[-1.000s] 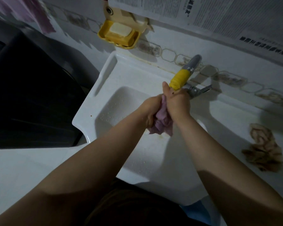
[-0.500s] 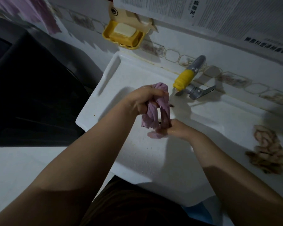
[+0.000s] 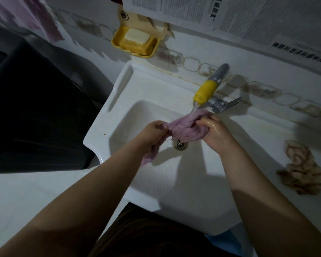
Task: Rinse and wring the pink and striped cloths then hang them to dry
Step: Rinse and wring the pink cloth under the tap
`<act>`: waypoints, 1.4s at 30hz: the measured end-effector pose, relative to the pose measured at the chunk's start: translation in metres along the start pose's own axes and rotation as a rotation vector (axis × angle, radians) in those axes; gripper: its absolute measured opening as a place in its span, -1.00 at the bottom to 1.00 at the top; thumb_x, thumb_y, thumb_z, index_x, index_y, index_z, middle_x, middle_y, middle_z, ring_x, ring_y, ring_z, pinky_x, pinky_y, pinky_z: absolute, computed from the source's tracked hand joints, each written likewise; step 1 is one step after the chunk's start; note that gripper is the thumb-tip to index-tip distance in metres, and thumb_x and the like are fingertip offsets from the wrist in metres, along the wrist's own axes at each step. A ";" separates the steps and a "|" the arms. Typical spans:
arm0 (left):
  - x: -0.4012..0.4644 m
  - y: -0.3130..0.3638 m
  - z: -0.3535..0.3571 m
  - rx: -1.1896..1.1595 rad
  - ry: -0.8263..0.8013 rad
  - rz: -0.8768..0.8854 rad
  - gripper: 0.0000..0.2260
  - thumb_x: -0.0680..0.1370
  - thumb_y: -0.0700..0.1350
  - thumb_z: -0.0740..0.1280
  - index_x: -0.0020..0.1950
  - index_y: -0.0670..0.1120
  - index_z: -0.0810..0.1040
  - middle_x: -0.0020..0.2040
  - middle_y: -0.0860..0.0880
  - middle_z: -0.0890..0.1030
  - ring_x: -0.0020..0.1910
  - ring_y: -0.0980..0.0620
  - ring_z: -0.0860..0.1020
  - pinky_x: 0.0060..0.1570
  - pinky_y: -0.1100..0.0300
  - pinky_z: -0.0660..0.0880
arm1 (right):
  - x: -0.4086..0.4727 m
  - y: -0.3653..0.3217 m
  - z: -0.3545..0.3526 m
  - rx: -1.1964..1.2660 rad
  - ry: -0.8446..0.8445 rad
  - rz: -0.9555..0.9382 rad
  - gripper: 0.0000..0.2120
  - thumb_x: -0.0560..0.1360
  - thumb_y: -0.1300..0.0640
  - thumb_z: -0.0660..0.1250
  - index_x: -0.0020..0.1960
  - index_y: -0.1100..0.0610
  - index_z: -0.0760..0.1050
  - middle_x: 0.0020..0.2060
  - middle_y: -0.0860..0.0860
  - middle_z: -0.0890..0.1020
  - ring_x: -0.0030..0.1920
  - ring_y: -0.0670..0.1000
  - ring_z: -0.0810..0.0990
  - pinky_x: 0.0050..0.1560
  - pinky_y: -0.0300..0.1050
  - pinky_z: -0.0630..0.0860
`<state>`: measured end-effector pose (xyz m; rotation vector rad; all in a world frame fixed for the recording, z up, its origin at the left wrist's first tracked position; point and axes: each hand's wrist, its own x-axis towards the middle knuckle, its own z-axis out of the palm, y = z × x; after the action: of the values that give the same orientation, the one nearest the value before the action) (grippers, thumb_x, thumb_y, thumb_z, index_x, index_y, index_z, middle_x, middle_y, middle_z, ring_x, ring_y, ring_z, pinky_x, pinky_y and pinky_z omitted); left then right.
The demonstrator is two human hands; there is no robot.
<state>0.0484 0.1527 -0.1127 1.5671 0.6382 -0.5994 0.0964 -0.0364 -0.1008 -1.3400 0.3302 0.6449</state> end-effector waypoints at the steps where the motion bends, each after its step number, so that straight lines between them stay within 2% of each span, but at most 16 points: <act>1: 0.004 -0.003 0.007 -0.159 0.023 -0.062 -0.81 0.65 -0.21 0.16 -0.14 -0.19 0.46 -0.53 0.03 0.44 -0.60 0.16 0.34 -0.62 0.38 0.25 | -0.003 -0.003 0.010 0.078 -0.043 -0.014 -0.83 0.46 0.44 0.20 0.00 0.29 0.47 -0.14 0.22 0.60 -0.13 0.13 0.63 -0.06 0.02 0.57; 3: 0.002 0.005 0.019 -0.509 -0.004 -0.203 -0.70 0.66 -0.11 0.12 -0.09 -0.28 0.51 -0.47 -0.04 0.50 -0.54 0.08 0.43 -0.55 0.34 0.36 | -0.010 0.003 0.033 0.107 -0.069 -0.068 -0.80 0.47 0.40 0.25 0.05 0.19 0.44 -0.14 0.13 0.65 -0.12 0.06 0.66 -0.05 0.00 0.58; 7: -0.022 0.031 0.041 -0.784 -0.256 -0.238 -0.60 0.66 0.04 0.06 -0.07 -0.20 0.55 -0.34 -0.15 0.64 -0.36 -0.03 0.64 -0.37 0.21 0.58 | -0.019 0.023 0.052 -0.315 -0.052 -0.288 -0.50 0.52 0.14 0.31 0.35 -0.18 0.20 0.34 -0.09 0.43 0.33 -0.18 0.42 0.34 -0.21 0.35; 10: -0.033 0.036 0.054 -0.854 -0.208 -0.153 -0.62 0.67 0.01 0.07 0.33 -0.18 0.46 0.12 -0.13 0.61 0.17 -0.01 0.57 0.14 0.29 0.45 | -0.016 0.015 0.059 -0.382 0.023 -0.400 -0.70 0.62 0.13 0.18 0.31 -0.11 0.34 0.26 -0.20 0.48 0.27 -0.30 0.42 0.35 -0.28 0.32; 12: -0.029 0.037 0.054 -0.656 -0.089 -0.085 -0.65 0.69 -0.05 0.02 0.22 -0.22 0.50 -0.05 -0.13 0.57 -0.04 0.03 0.59 -0.06 0.38 0.51 | -0.016 0.009 0.066 -0.357 0.101 -0.375 -0.84 0.63 0.12 0.15 0.06 -0.02 0.50 0.01 -0.12 0.61 0.06 -0.22 0.56 0.22 -0.17 0.45; 14: -0.033 0.044 0.049 -0.301 -0.014 -0.115 -0.50 0.65 0.15 0.02 -0.18 -0.19 0.52 -0.35 -0.17 0.52 -0.42 0.01 0.52 -0.41 0.30 0.47 | -0.013 0.003 0.074 -0.317 0.215 -0.306 -0.76 0.63 0.02 0.11 -0.10 0.03 0.50 -0.16 -0.06 0.61 -0.10 -0.14 0.59 0.04 -0.19 0.49; 17: -0.032 0.046 0.043 -0.143 -0.058 -0.100 -0.33 0.56 0.35 0.00 -0.19 -0.25 0.51 -0.28 -0.32 0.52 -0.36 -0.17 0.49 -0.30 0.08 0.46 | 0.005 -0.006 0.084 -0.142 0.371 -0.130 -0.63 0.60 -0.05 0.14 -0.31 0.07 0.47 -0.37 -0.01 0.55 -0.28 -0.03 0.53 -0.10 -0.11 0.47; 20: -0.036 0.043 0.043 -0.103 -0.027 0.025 -0.49 0.64 0.14 0.03 -0.14 -0.24 0.52 -0.29 -0.31 0.50 -0.35 -0.20 0.46 -0.39 0.11 0.39 | 0.019 -0.011 0.087 -0.107 0.399 -0.098 -0.51 0.54 0.03 0.16 -0.57 0.03 0.33 -0.57 -0.06 0.40 -0.42 0.02 0.38 -0.24 -0.03 0.33; 22: -0.039 0.041 0.041 -0.087 -0.025 0.059 -0.52 0.63 0.04 0.09 -0.15 -0.34 0.53 -0.29 -0.39 0.54 -0.36 -0.32 0.52 -0.42 0.01 0.50 | 0.023 -0.011 0.080 -0.069 0.395 -0.076 -0.58 0.57 0.11 0.13 -0.47 0.03 0.33 -0.56 -0.03 0.38 -0.47 0.00 0.37 -0.31 -0.08 0.36; 26: -0.037 0.027 0.037 -0.023 -0.127 0.035 -0.55 0.60 0.01 0.13 -0.03 -0.39 0.55 -0.12 -0.44 0.60 -0.18 -0.39 0.62 -0.15 -0.28 0.55 | 0.019 -0.008 0.070 0.070 0.314 0.006 -0.66 0.62 0.18 0.06 -0.34 0.14 0.32 -0.63 -0.08 0.41 -0.59 -0.10 0.38 -0.44 -0.25 0.35; 29: -0.033 0.021 0.028 -0.121 -0.147 0.060 -0.62 0.63 0.01 0.16 -0.17 -0.25 0.54 -0.33 -0.29 0.61 -0.40 -0.23 0.60 -0.35 0.03 0.60 | 0.016 -0.010 0.064 -0.021 0.272 0.012 -0.69 0.62 0.12 0.07 -0.23 0.18 0.42 -0.44 0.02 0.54 -0.45 -0.03 0.51 -0.31 -0.16 0.49; 31: -0.021 0.011 0.009 -0.241 -0.100 0.111 -0.71 0.60 -0.05 0.25 -0.28 -0.14 0.52 -0.46 -0.10 0.49 -0.55 0.01 0.44 -0.55 0.26 0.36 | 0.014 -0.014 0.054 -0.204 0.257 0.010 -0.76 0.61 0.06 0.13 0.01 0.20 0.47 -0.16 0.09 0.61 -0.26 0.03 0.57 -0.13 -0.05 0.56; 33: -0.008 0.001 -0.016 -0.344 -0.044 0.167 -0.86 0.50 -0.16 0.33 -0.15 -0.24 0.58 -0.36 -0.12 0.49 -0.45 0.06 0.45 -0.47 0.25 0.34 | 0.012 -0.015 0.037 -0.230 0.202 0.042 -0.74 0.62 0.07 0.17 0.21 0.20 0.43 -0.08 0.12 0.61 -0.20 0.09 0.60 -0.09 0.06 0.58; 37: -0.001 -0.001 -0.049 -0.349 0.073 0.136 -0.91 0.50 -0.33 0.24 -0.12 -0.26 0.53 -0.36 -0.11 0.60 -0.44 0.06 0.53 -0.47 0.27 0.40 | -0.001 -0.008 0.007 -0.458 -0.051 0.093 -0.79 0.54 0.16 0.31 0.17 0.14 0.50 -0.14 0.10 0.65 -0.37 -0.03 0.64 -0.12 0.06 0.58; 39: 0.001 0.000 -0.058 -0.361 0.068 0.138 -0.88 0.50 -0.35 0.23 -0.19 -0.19 0.48 -0.41 -0.11 0.58 -0.44 0.03 0.49 -0.44 0.26 0.31 | -0.007 -0.007 -0.002 -0.611 -0.127 0.099 -0.67 0.43 0.11 0.43 0.16 0.14 0.53 -0.06 0.05 0.65 -0.24 -0.11 0.64 -0.14 -0.19 0.57; 42: 0.003 0.003 -0.067 -0.401 -0.005 0.253 -0.84 0.52 -0.34 0.20 -0.21 -0.15 0.48 -0.31 -0.21 0.55 -0.30 -0.07 0.48 -0.27 0.16 0.34 | -0.007 -0.006 -0.011 -0.749 -0.248 0.190 -0.34 0.22 -0.09 0.54 0.21 0.22 0.52 -0.01 0.03 0.66 -0.02 0.01 0.62 0.00 -0.13 0.53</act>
<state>0.0535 0.2195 -0.1065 1.2420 0.5083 -0.2644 0.0960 -0.0491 -0.0942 -1.9233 -0.0006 1.1526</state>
